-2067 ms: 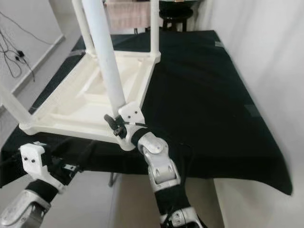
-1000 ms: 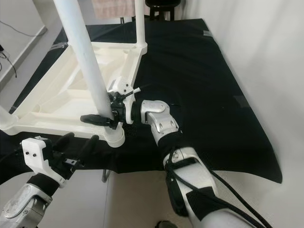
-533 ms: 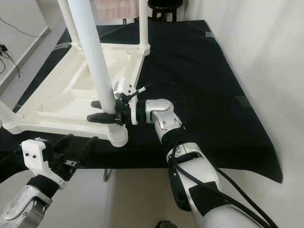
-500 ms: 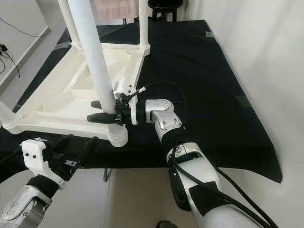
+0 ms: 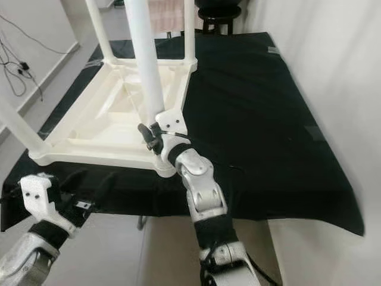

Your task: Building children table

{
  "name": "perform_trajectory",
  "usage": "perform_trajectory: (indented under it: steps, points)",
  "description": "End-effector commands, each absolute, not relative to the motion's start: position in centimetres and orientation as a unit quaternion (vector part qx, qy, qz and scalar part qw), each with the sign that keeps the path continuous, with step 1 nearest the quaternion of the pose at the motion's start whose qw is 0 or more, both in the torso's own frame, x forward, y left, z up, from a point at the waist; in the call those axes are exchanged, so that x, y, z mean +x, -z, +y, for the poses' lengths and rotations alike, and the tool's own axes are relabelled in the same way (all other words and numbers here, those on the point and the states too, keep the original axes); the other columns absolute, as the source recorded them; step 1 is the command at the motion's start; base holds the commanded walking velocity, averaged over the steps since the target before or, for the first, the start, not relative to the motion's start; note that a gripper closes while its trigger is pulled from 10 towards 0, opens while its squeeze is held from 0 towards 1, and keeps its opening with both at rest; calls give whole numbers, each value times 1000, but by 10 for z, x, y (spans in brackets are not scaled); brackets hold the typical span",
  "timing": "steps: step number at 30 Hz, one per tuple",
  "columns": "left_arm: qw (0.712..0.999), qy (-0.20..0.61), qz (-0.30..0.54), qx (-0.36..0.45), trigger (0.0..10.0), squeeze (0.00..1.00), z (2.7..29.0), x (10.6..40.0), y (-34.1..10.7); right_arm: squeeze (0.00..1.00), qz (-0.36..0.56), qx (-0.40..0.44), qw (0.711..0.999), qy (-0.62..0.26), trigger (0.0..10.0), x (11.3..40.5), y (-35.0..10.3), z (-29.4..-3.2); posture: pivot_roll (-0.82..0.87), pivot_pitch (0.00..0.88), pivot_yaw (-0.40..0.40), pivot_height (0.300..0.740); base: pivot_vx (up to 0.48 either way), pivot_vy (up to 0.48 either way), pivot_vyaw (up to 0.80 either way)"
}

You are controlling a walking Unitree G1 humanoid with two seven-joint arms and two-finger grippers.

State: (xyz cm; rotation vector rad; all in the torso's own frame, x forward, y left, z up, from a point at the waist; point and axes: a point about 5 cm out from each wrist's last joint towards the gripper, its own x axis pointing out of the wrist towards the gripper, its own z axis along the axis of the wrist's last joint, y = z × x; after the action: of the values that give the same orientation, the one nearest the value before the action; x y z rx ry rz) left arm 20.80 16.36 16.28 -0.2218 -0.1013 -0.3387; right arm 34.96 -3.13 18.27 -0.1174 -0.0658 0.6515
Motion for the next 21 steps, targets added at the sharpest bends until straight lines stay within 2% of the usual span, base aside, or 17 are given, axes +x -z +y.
perform_trajectory:
  steps: [1, 2, 3, 6, 7, 11, 12, 13, 14, 15, 16, 21]
  points:
    - [980, 167, -42, -103, 10000, 0, 166, 209, -159, 0, 28, -55, 937, -344, 5922, 350, -158, -13, 38, 127, 47, 740, 0, 0, 0]
    - [980, 166, -43, -102, 10000, 0, 166, 209, -159, 0, 27, -57, 936, -345, 5922, 351, -159, -13, 38, 127, 47, 740, 0, 0, 0]
    - [980, 163, -44, -102, 10000, 0, 167, 209, -160, 0, 30, -59, 929, -365, 10000, 347, -162, -7, 35, 119, 46, 740, 0, 0, 0]
    - [981, 159, -46, -102, 10000, 0, 168, 210, -160, 0, 34, -61, 919, -387, 10000, 339, -166, 0, 35, 119, 46, 740, 0, 0, 0]
    - [981, 157, -46, -102, 10000, 0, 168, 210, -160, 1000, 25, -56, 910, -409, 10000, 337, -171, 1, 34, 113, 46, 740, 0, 0, 0]
    - [981, 157, -46, -102, 10000, 0, 167, 210, -159, 1000, -17, -51, 873, -485, 10000, 344, -187, -2, 35, 111, 45, 740, 0, 0, 0]
    - [981, 157, -46, -102, 10000, 0, 167, 210, -159, 1000, -17, -51, 873, -485, 10000, 344, -187, -2, 35, 111, 45, 740, 0, 0, 0]
    - [981, 158, -46, -102, 10000, 0, 167, 210, -159, 584, -26, -56, 851, -522, 10000, 345, -190, -3, 35, 113, 43, 740, 0, 0, 0]
    - [981, 160, -46, -103, 10000, 0, 166, 210, -159, 0, -34, -66, 812, -579, 10000, 347, -194, -7, 40, 114, 40, 740, 0, 0, 0]
    - [981, 160, -46, -103, 10000, 0, 166, 210, -159, 0, -34, -66, 812, -579, 10000, 347, -194, -7, 40, 114, 40, 740, 0, 0, 0]
    - [981, 160, -46, -103, 10000, 0, 166, 210, -160, 0, -33, -72, 793, -604, 10000, 347, -195, -10, 41, 115, 39, 740, 0, 0, 0]
    - [981, 159, -47, -104, 10000, 0, 166, 209, -160, 0, -12, -59, 783, -619, 10000, 350, -194, -14, 47, 121, 36, 740, 0, 0, 0]
